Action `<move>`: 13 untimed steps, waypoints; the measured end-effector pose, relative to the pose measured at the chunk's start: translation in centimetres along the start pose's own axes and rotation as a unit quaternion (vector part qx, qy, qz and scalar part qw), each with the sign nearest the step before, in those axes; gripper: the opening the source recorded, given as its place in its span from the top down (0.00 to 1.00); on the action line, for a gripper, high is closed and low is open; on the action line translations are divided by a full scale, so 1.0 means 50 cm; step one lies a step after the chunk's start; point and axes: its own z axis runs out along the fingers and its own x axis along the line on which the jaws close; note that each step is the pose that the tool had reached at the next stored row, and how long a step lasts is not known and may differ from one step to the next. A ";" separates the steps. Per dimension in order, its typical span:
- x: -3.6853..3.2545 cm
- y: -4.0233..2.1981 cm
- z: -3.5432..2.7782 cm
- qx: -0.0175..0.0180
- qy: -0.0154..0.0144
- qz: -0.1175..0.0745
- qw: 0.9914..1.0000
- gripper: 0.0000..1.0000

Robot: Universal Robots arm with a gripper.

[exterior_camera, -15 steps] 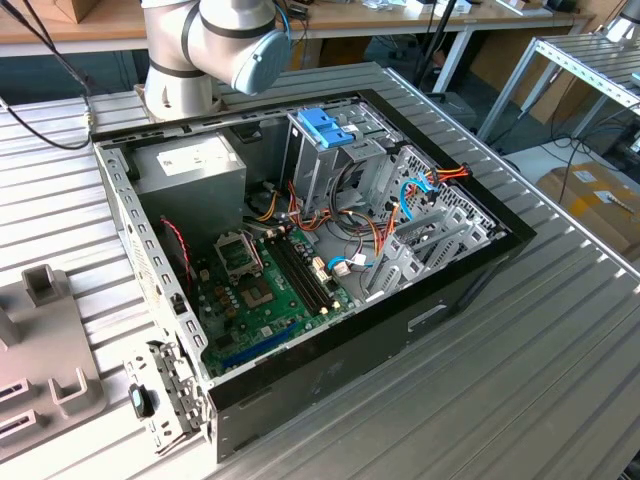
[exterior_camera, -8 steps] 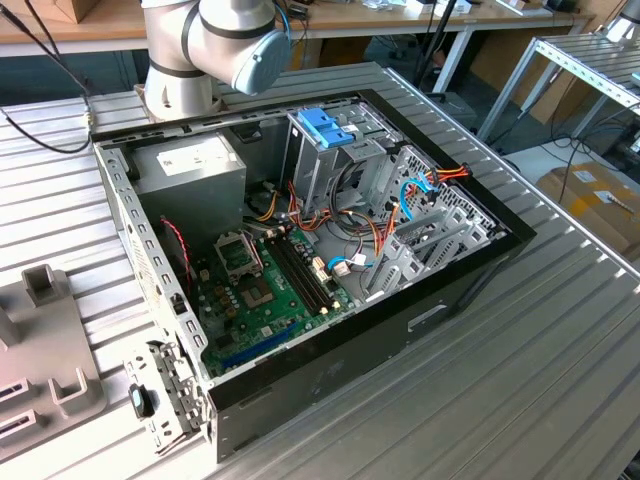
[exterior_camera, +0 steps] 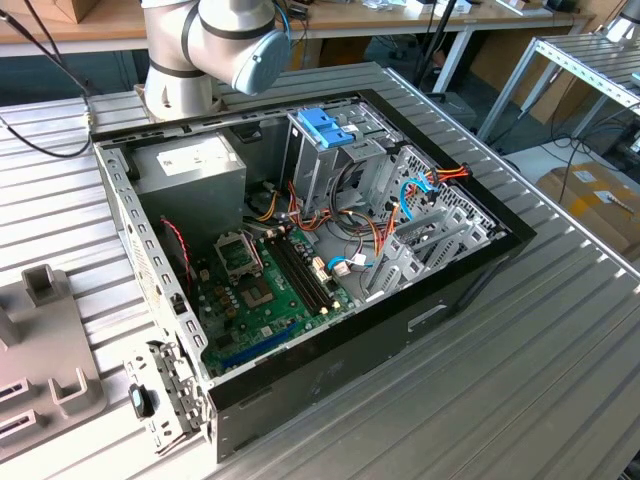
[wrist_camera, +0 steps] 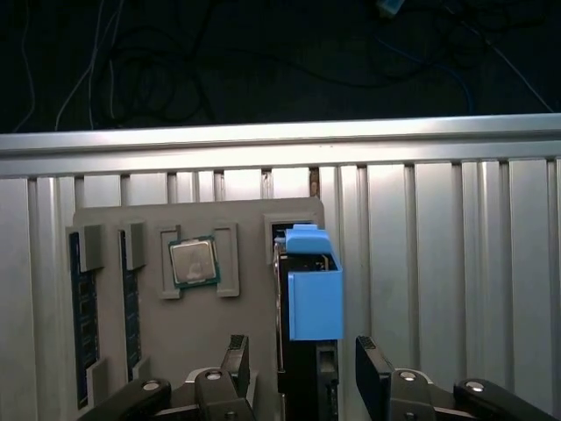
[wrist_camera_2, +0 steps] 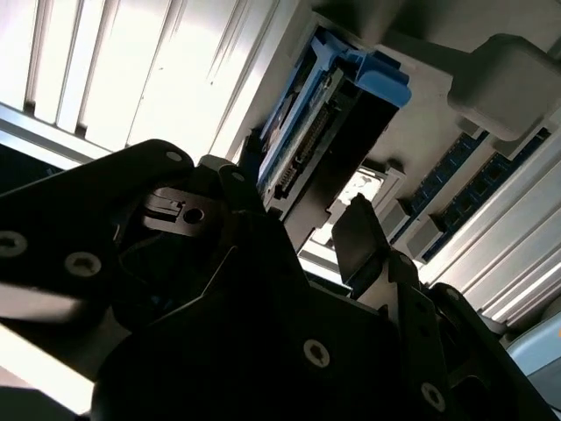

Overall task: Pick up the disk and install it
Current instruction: 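Pick up the disk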

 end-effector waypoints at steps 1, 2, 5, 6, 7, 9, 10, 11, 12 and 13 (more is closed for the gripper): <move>0.000 0.000 0.002 0.000 0.000 0.000 1.000 0.40; 0.000 0.000 0.003 0.000 0.000 0.000 1.000 0.40; 0.000 0.000 0.003 0.000 0.000 0.000 1.000 0.40; 0.000 0.000 0.003 0.000 0.000 0.000 1.000 0.40; -0.001 0.000 0.004 0.000 0.000 0.000 1.000 0.40; -0.007 0.000 0.004 0.000 0.000 0.000 1.000 0.40; -0.008 0.000 0.005 0.000 0.000 0.000 1.000 0.40; -0.008 0.000 0.008 0.000 0.000 0.000 1.000 0.40; -0.008 0.000 0.010 0.000 0.000 0.000 1.000 0.40; -0.009 0.000 0.011 0.000 0.000 0.000 1.000 0.40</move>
